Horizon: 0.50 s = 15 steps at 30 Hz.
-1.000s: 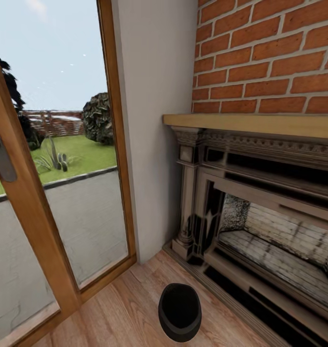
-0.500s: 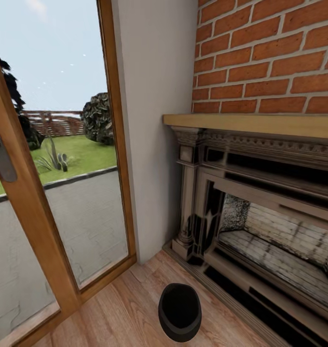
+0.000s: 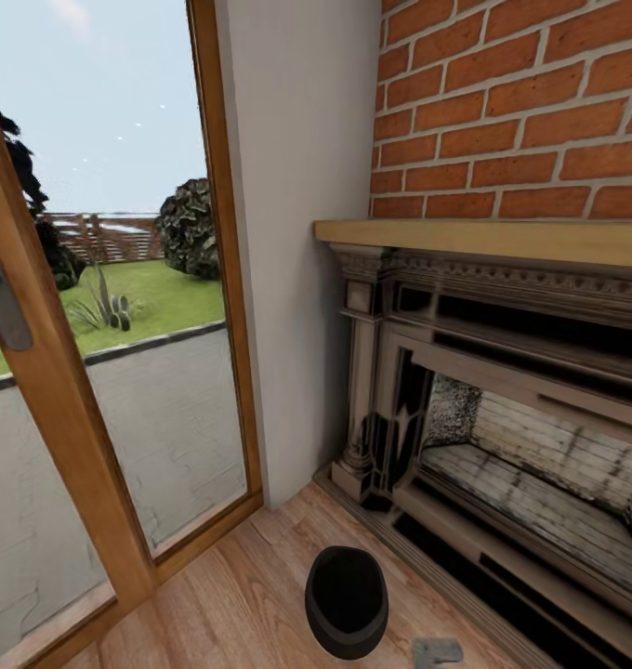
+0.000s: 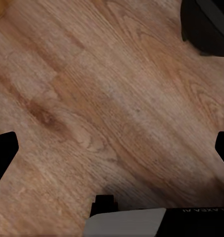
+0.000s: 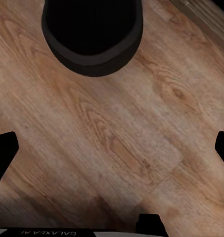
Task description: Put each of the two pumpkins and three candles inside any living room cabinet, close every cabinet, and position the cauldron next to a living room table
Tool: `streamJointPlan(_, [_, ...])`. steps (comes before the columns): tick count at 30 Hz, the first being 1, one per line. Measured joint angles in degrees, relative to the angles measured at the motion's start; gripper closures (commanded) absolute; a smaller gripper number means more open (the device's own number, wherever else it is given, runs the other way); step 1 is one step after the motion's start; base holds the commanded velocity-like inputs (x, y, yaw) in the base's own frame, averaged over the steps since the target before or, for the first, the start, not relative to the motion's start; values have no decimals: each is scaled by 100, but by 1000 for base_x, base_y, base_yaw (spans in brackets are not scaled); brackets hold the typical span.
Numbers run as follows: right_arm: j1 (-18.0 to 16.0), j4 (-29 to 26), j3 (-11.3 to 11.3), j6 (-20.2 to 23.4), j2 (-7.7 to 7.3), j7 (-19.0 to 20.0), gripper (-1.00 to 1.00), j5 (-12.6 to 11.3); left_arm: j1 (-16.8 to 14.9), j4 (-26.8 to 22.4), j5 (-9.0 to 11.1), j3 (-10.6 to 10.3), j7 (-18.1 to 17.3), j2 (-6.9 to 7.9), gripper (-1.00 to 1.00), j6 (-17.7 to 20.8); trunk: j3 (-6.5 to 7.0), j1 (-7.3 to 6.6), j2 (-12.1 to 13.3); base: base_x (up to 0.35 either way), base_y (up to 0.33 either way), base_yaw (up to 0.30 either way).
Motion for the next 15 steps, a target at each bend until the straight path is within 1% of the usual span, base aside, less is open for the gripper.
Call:
streamJointPlan(1, [-7,-144,19,118,3,0,-100,-3,-41,-25,-1,-1,1,-7,-100,98,0,0,0,0,0,0])
streamJointPlan(2, [-27,-349,47,300,8,-1,-100,-6,-174,-50,-13,-3,5,-21,-100,285,1,0,0,0,0,0])
streamJointPlan(3, [-44,-430,57,381,10,-1,-100,-8,-274,-46,-20,-3,6,-27,-100,376,0,0,0,0,0,0])
streamJointPlan(6, [-145,-576,76,564,35,-5,-100,-11,-600,7,-33,-6,8,-34,-100,575,0,0,0,0,0,0])
streamJointPlan(7, [-260,-621,83,639,64,-6,-100,-14,-803,80,-36,-9,11,-42,-100,671,1,0,0,0,0,0])
streamJointPlan(10, [-482,-630,86,704,96,-8,-100,-17,-1097,178,-40,-13,20,-80,-100,815,3,1,1,0,0,0])
streamJointPlan(11, [-560,-618,86,718,105,-8,-100,-18,-1184,204,-42,-15,22,-108,-100,859,3,1,1,0,0,0])
streamJointPlan(13, [-873,-468,86,753,126,-9,-100,-19,-1553,362,-44,-28,31,-274,-100,997,4,1,1,0,0,0])
streamJointPlan(14, [-964,-387,86,758,129,-10,-100,-20,-1678,443,-50,-30,33,-312,-100,1027,3,1,1,0,0,0])
streamJointPlan(15, [-1146,-194,86,763,133,-10,-100,-20,-1938,667,-52,-35,35,-367,-100,1071,4,1,2,0,0,0])
